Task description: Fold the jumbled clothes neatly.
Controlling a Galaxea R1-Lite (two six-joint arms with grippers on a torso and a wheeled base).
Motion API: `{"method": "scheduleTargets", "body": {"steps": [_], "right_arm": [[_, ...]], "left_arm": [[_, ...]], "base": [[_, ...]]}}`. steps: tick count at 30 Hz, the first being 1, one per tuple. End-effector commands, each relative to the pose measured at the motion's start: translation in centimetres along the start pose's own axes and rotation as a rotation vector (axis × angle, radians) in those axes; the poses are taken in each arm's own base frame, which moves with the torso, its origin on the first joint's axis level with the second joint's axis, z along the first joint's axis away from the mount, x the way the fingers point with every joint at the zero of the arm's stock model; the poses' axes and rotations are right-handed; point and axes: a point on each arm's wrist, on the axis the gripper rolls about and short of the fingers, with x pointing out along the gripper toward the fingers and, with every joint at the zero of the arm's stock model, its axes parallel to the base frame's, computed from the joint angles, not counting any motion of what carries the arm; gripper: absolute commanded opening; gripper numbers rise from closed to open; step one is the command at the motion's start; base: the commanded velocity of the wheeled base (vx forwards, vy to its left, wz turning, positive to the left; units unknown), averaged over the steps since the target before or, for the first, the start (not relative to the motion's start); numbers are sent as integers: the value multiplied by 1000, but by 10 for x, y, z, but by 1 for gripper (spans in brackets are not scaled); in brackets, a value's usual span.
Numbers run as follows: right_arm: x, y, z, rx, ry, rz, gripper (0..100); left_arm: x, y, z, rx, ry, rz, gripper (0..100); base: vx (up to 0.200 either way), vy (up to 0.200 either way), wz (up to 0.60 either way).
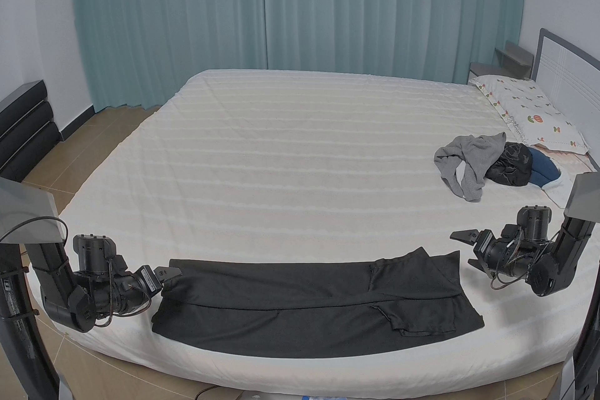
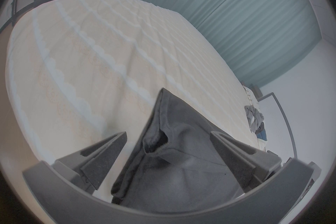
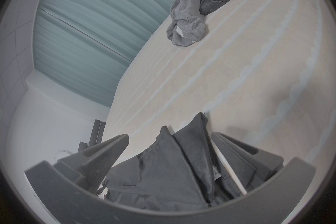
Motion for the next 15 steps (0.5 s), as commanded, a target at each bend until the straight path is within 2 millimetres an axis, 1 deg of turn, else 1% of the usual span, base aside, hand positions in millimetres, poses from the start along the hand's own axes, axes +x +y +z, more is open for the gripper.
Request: {"method": "scheduleTargets", "body": {"steps": [1, 7, 9, 10, 15], "right_arm": [[-6, 8, -2, -12, -1, 17, 100], [-9, 15, -7, -24, 10, 26, 100], [-10, 18, -10, -30, 16, 33, 100], [-10, 18, -11, -32, 19, 34, 100], [-14, 23, -15, -39, 20, 23, 100]], "left_arm": [[-4, -6, 1, 14, -12, -14, 100], [2, -4, -1, 15, -5, -10, 100], [3, -7, -1, 22, -2, -20, 100], [3, -8, -3, 27, 4, -23, 0], [7, -6, -9, 29, 33, -9, 0]], "base": [[0, 0, 0], [0, 0, 0], [0, 0, 0], [0, 0, 0], [0, 0, 0]]}}
